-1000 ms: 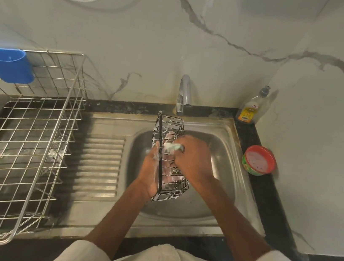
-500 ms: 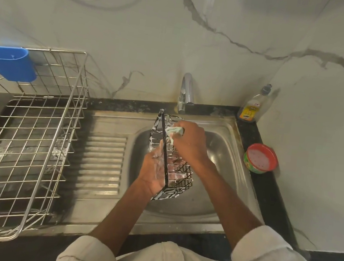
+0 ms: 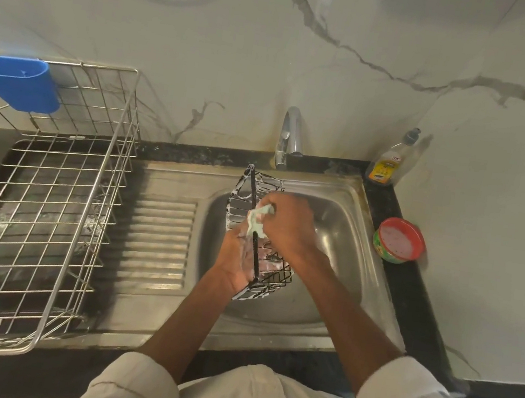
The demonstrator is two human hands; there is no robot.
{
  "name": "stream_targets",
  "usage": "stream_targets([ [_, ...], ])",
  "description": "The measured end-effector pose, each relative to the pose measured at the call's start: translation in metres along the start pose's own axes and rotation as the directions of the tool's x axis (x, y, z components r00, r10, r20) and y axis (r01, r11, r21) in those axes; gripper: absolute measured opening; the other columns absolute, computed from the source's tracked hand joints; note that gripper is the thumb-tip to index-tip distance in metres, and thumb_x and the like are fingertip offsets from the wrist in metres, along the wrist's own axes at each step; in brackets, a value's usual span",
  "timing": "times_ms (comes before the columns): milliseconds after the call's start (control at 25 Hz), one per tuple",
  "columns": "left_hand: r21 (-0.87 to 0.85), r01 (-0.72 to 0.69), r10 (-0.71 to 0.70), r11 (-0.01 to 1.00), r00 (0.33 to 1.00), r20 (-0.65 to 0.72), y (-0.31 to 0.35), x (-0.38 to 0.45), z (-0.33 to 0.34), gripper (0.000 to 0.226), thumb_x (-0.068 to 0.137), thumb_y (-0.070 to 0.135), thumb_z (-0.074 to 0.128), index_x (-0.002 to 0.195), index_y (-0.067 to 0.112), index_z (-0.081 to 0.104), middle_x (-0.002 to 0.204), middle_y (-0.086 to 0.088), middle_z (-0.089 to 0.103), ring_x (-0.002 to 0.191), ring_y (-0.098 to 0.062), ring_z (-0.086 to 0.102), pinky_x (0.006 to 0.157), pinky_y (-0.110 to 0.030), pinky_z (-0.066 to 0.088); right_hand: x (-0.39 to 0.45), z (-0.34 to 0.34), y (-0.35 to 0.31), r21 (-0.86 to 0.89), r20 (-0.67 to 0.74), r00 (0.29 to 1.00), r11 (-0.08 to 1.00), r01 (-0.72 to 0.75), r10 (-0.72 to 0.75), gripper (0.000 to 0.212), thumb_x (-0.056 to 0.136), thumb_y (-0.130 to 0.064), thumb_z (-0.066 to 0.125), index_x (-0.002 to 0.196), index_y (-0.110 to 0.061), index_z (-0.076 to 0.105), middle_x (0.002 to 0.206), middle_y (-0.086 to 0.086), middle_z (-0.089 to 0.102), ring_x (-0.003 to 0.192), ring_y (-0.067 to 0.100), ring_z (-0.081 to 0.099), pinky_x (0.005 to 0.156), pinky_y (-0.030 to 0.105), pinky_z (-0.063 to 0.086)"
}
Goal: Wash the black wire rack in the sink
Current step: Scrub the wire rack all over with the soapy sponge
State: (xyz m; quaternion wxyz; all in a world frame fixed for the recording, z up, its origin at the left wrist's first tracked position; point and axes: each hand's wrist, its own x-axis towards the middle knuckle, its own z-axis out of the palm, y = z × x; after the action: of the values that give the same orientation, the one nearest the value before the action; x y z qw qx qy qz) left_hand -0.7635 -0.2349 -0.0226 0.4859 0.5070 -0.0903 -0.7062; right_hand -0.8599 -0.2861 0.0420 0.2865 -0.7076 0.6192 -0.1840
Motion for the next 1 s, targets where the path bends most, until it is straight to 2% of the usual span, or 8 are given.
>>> stream_targets([
  [200,0.008,-0.030,0.030,1.000,0.999,-0.024,0.010,0.001,0.000,0.056,0.111,0.055,0.035,0.117,0.012,0.072,0.094,-0.007,0.077,0.076,-0.020,0.074,0.062,-0.031,0.060,-0.029,0.004,0.009,-0.049,-0.117,0.972,0.979,0.198,-0.202,0.027,0.086,0.000,0.072,0.105,-0.018,0.079,0.105,-0.004,0.075,0.087,0.009,0.067,0.080,0.025,0.055],
  [320,-0.094,-0.025,0.026,0.995,1.000,0.011,0.012,0.006,-0.003,0.068,0.110,0.058,0.034,0.109,0.006,0.078,0.122,-0.021,0.076,0.088,-0.031,0.076,0.069,-0.035,0.063,-0.057,-0.015,0.022,0.173,0.185,0.959,0.968,0.183,-0.214,0.029,0.074,0.000,0.085,0.097,-0.017,0.083,0.087,-0.016,0.074,0.073,-0.010,0.066,0.068,0.010,0.051],
  [400,-0.082,-0.017,0.020,0.996,0.999,0.040,0.012,0.002,-0.003,0.068,0.111,0.058,0.033,0.111,0.006,0.078,0.119,-0.021,0.077,0.089,-0.032,0.078,0.069,-0.037,0.065,-0.053,-0.023,0.024,0.280,0.334,0.925,0.956,0.085,-0.180,0.030,0.074,0.003,0.086,0.099,-0.013,0.082,0.090,-0.010,0.075,0.072,-0.008,0.067,0.068,0.013,0.055],
  [520,0.033,-0.011,0.011,0.999,1.000,0.010,0.008,-0.011,0.004,0.061,0.111,0.058,0.035,0.123,0.008,0.069,0.094,-0.012,0.078,0.083,-0.028,0.075,0.055,-0.035,0.063,-0.022,-0.015,0.022,0.212,0.156,0.986,0.977,0.015,-0.049,0.026,0.084,0.000,0.077,0.104,-0.017,0.080,0.101,0.004,0.078,0.076,0.008,0.072,0.062,0.024,0.059],
  [680,0.068,-0.060,0.056,0.996,0.997,0.059,0.004,-0.010,0.006,0.065,0.111,0.058,0.036,0.139,0.008,0.066,0.116,-0.017,0.074,0.111,-0.034,0.065,0.079,-0.052,0.066,0.009,-0.016,0.009,-0.165,-0.177,0.983,0.986,0.017,-0.047,0.035,0.088,0.003,0.070,0.115,-0.019,0.076,0.118,0.000,0.073,0.097,0.013,0.068,0.080,0.020,0.051],
  [760,0.040,-0.067,0.064,0.997,0.995,0.079,0.006,-0.011,0.006,0.064,0.111,0.059,0.034,0.128,0.010,0.071,0.117,-0.017,0.075,0.109,-0.033,0.068,0.084,-0.055,0.065,0.004,-0.019,0.011,-0.223,-0.175,0.978,0.972,0.074,-0.114,0.039,0.087,0.006,0.069,0.116,-0.020,0.075,0.119,-0.003,0.070,0.094,0.010,0.065,0.073,0.014,0.044],
  [880,0.024,-0.075,0.073,0.997,0.996,0.056,0.008,-0.007,0.003,0.066,0.111,0.059,0.029,0.119,0.011,0.073,0.111,-0.013,0.078,0.094,-0.026,0.077,0.070,-0.042,0.066,-0.033,-0.011,0.028,-0.212,-0.007,0.984,0.962,0.172,-0.177,0.038,0.084,0.003,0.073,0.113,-0.021,0.077,0.111,-0.004,0.070,0.092,0.012,0.065,0.069,0.018,0.043],
  [1000,0.026,-0.075,0.073,0.997,0.994,0.076,0.007,0.005,-0.005,0.086,0.108,0.067,0.021,0.138,0.000,0.065,0.133,-0.016,0.073,0.127,-0.033,0.068,0.091,-0.045,0.061,-0.063,-0.009,0.049,-0.154,0.055,0.990,0.978,0.138,-0.131,0.035,0.082,-0.003,0.072,0.107,-0.027,0.077,0.108,-0.007,0.070,0.099,0.017,0.067,0.083,0.032,0.053],
])
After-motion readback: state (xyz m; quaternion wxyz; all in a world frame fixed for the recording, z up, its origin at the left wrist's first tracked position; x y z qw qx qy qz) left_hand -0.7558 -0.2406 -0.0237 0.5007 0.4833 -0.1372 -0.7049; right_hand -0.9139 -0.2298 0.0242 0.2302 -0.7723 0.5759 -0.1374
